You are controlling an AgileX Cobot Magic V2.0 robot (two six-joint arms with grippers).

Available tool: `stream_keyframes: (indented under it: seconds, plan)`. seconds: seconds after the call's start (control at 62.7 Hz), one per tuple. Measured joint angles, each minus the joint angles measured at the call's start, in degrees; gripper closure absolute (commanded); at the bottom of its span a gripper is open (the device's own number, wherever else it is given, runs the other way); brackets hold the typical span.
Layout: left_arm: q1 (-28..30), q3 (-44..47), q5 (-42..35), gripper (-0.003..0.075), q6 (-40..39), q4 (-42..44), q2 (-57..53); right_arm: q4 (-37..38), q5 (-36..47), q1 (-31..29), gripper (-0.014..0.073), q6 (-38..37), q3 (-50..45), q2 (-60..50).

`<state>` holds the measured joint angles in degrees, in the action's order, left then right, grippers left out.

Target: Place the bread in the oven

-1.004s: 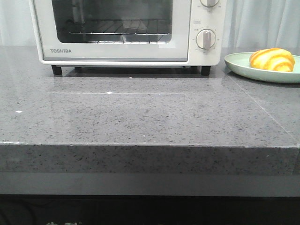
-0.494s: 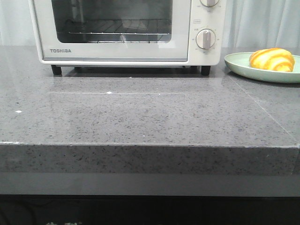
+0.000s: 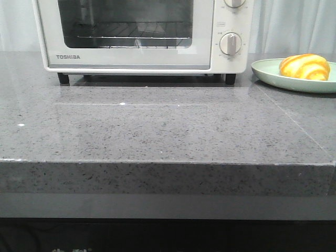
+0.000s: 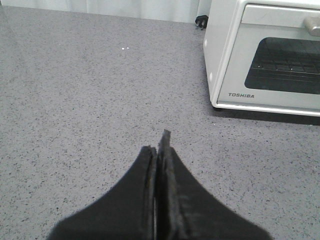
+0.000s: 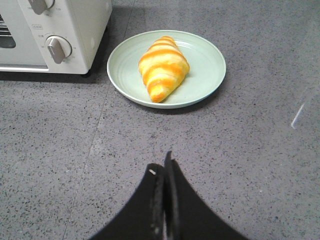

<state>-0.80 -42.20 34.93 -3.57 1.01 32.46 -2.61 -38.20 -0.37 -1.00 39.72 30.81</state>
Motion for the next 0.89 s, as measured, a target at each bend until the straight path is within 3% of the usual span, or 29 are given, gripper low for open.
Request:
stream_keyframes:
  seconds: [0.112, 0.175, 0.239, 0.478, 0.686, 0.893]
  plan:
    - [0.0, 0.0, 0.0, 0.0738, 0.0, 0.0, 0.0, 0.0, -0.04, 0.0, 0.0214, 0.0, 0.0, 0.0]
    - [0.0, 0.0, 0.0, 0.0738, 0.0, 0.0, 0.0, 0.0, -0.04, 0.0, 0.009, 0.0, 0.0, 0.0]
    - [0.0, 0.0, 0.0, 0.0738, 0.0, 0.0, 0.0, 0.0, -0.13, 0.0, 0.0027, 0.0, 0.0, 0.0]
    - [-2.29, 0.0, -0.53, 0.0738, 0.0, -0.22, 0.0, 0.0, -0.13, 0.0, 0.002, 0.0, 0.0, 0.0]
    - [-11.24, 0.0, -6.42, 0.0738, 0.0, -0.41, 1.2, 0.0, -0.26, 0.0, 0.002, 0.0, 0.0, 0.0]
    - [-21.45, 0.0, -17.74, 0.0738, 0.0, -0.41, 7.53, 0.0, -0.26, 0.0, 0.002, 0.0, 0.0, 0.0]
